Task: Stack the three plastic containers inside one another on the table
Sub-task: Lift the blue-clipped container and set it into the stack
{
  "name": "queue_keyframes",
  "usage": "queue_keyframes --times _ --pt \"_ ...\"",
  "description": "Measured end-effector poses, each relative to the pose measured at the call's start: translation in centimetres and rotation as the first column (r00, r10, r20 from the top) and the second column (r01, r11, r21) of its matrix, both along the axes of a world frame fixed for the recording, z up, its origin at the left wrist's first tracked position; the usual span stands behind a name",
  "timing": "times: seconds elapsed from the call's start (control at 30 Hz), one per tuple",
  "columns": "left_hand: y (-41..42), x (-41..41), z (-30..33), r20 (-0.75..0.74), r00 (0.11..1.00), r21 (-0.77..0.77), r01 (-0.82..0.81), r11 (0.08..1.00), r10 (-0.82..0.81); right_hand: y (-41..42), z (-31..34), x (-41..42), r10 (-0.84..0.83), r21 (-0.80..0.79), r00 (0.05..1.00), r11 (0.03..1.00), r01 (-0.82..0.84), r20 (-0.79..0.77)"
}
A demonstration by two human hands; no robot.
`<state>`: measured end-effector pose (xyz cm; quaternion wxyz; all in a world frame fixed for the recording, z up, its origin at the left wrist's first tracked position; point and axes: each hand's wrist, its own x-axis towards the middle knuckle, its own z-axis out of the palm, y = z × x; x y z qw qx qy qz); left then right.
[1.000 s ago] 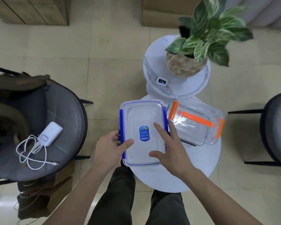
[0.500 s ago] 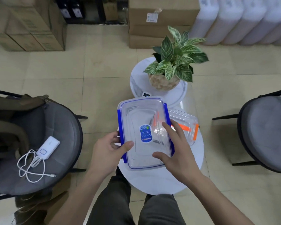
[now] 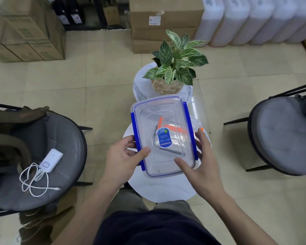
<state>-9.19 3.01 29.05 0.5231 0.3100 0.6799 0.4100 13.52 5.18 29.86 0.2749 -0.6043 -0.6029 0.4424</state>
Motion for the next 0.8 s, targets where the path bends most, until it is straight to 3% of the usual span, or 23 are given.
queue_keyframes --times 0.23,0.33,0.8 --pt "0.8 2.0 1.1 0.072 0.996 0.005 -0.047 0.999 0.046 -0.9 0.2 1.2 -0.195 -0.164 0.968 0.972 0.170 -0.156" --pt "1.3 2.8 1.7 0.100 0.993 0.011 -0.058 0.998 0.057 -0.7 0.3 1.5 -0.217 -0.233 0.938 0.960 0.155 -0.271" --pt "2.4 4.5 3.1 0.147 0.988 0.008 -0.049 0.999 0.048 -0.2 1.0 2.5 -0.302 -0.209 0.887 0.948 0.241 -0.350"
